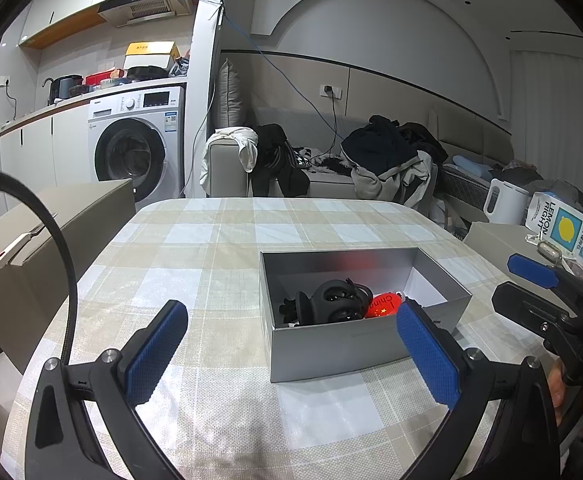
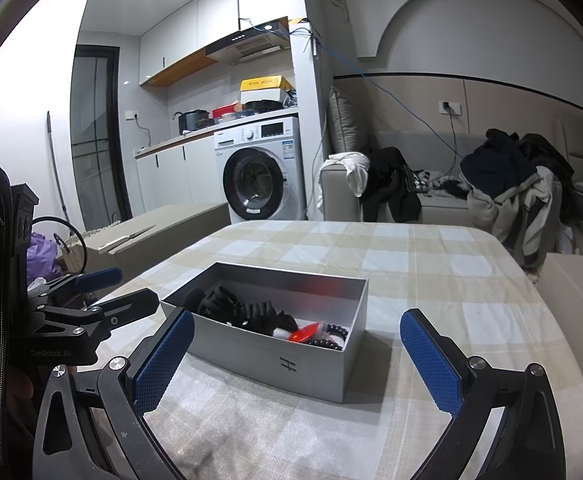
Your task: Organize jewelry
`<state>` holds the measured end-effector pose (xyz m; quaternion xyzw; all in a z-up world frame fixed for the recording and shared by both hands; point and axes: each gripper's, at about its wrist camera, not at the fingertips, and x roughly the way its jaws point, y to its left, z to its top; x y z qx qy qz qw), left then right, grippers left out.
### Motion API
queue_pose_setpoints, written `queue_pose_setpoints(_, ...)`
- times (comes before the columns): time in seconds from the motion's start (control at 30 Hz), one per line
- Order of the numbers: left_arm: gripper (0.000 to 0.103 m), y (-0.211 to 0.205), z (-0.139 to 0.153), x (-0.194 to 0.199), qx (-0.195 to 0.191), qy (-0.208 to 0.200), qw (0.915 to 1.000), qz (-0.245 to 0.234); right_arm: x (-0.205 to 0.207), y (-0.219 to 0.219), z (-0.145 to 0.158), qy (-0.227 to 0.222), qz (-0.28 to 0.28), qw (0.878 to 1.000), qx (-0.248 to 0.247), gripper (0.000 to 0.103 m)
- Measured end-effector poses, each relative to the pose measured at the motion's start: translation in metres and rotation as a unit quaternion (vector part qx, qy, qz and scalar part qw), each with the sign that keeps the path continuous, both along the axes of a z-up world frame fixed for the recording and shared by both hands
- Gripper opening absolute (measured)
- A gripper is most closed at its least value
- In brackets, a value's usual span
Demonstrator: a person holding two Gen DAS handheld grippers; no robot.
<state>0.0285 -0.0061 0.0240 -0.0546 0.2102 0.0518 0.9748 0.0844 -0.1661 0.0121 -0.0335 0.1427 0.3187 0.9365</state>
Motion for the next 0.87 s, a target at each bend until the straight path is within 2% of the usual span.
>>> queue_pose_setpoints(0.87,0.102,0.0009,0.0013,-0.0006,0.002,-0.001,1.0,0.008,-0.0003,-0.0016,0.0019,-0.002,0.0,1.0,0.001,0.103)
